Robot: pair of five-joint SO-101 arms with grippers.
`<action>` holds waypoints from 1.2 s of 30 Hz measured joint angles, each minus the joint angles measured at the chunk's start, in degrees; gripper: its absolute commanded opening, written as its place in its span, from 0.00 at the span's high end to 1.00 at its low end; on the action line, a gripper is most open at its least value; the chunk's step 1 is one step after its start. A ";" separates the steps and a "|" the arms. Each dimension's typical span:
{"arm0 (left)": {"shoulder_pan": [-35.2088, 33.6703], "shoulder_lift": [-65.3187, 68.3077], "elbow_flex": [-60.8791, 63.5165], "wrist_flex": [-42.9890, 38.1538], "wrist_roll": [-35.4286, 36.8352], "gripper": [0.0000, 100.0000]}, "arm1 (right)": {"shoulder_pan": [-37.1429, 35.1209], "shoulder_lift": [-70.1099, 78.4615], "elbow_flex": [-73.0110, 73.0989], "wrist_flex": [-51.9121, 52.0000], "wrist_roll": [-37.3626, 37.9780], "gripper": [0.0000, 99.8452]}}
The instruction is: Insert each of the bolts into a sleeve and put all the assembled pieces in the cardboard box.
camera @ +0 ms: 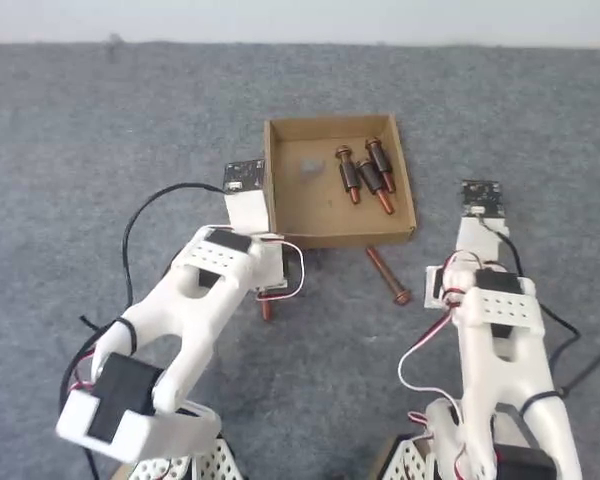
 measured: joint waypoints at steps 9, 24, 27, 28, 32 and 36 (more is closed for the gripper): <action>0.00 -0.18 0.62 -1.14 -5.89 0.99 | -3.60 0.00 0.26 -18.37 0.00 0.99; 0.00 -0.18 0.62 -1.14 -6.95 0.99 | -10.55 0.00 17.49 -63.91 0.00 0.99; 0.00 -0.18 0.62 -1.14 -6.95 0.99 | -13.89 0.00 20.13 -71.91 0.00 0.99; 0.00 -0.18 0.62 -1.14 -6.95 0.99 | -14.86 0.00 20.40 -73.58 0.00 0.99; 0.00 -0.18 0.62 -1.14 -6.95 0.99 | -16.70 0.00 20.40 -75.78 0.00 0.99; 0.00 -0.88 2.02 -1.41 -6.95 0.99 | -18.02 1.05 19.87 -76.31 0.00 0.99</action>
